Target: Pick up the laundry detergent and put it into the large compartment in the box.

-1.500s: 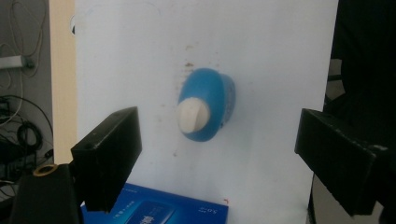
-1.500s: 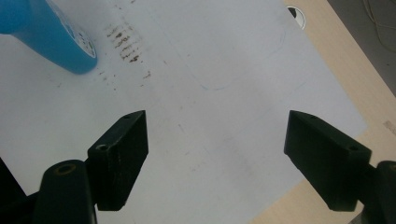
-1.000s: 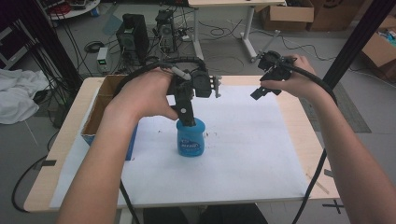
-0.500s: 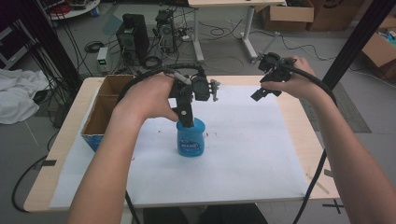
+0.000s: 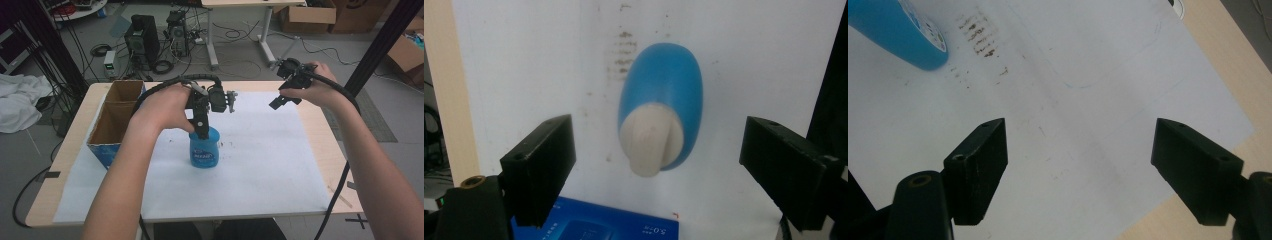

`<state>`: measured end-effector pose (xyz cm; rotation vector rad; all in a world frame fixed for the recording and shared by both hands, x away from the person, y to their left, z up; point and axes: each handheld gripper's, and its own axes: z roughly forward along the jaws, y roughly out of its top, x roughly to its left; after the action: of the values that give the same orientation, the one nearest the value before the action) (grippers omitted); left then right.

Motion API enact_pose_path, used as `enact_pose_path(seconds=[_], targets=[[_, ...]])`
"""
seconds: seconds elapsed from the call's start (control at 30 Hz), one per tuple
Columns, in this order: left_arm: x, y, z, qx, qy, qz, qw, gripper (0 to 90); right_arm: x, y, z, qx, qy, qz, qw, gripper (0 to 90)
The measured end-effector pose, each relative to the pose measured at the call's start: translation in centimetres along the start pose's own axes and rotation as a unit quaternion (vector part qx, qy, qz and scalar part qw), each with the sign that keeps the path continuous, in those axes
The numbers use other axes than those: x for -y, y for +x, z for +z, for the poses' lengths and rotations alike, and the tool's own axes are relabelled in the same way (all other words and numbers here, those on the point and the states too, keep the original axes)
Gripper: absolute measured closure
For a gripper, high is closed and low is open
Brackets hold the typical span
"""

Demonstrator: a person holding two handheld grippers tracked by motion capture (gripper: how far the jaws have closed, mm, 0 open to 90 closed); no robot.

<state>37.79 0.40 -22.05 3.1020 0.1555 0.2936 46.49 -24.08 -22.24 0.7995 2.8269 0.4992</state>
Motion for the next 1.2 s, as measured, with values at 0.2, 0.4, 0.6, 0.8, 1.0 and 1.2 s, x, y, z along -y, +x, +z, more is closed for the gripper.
enact_pose_path(seconds=[0.2,0.4,0.6,0.8,1.0,1.2], targets=[[-0.1,0.1,1.2,0.007,0.001,0.002,1.0,15.5,0.2,0.0,0.2,-0.001,0.001,0.001,1.0,23.0],[-0.3,0.2,2.4,0.011,0.017,0.004,0.9998,15.5,0.4,-0.1,0.3,-0.002,0.002,0.003,1.0,23.2],[-0.4,0.3,3.3,0.018,0.017,0.005,0.9997,15.6,0.6,-0.2,0.4,-0.003,0.004,0.003,1.0,23.2],[-0.4,0.4,4.2,0.023,0.023,0.001,0.9995,15.7,0.6,-0.3,0.8,-0.004,0.007,0.003,1.0,23.2],[-0.3,0.4,4.9,0.027,0.025,-0.002,0.9993,15.7,0.6,-0.2,1.0,-0.007,0.008,0.002,0.9999,23.2],[-0.4,0.2,5.4,0.028,0.025,0.008,0.9993,16.5,0.7,-0.3,1.1,-0.009,0.008,0.002,0.9999,23.2]])
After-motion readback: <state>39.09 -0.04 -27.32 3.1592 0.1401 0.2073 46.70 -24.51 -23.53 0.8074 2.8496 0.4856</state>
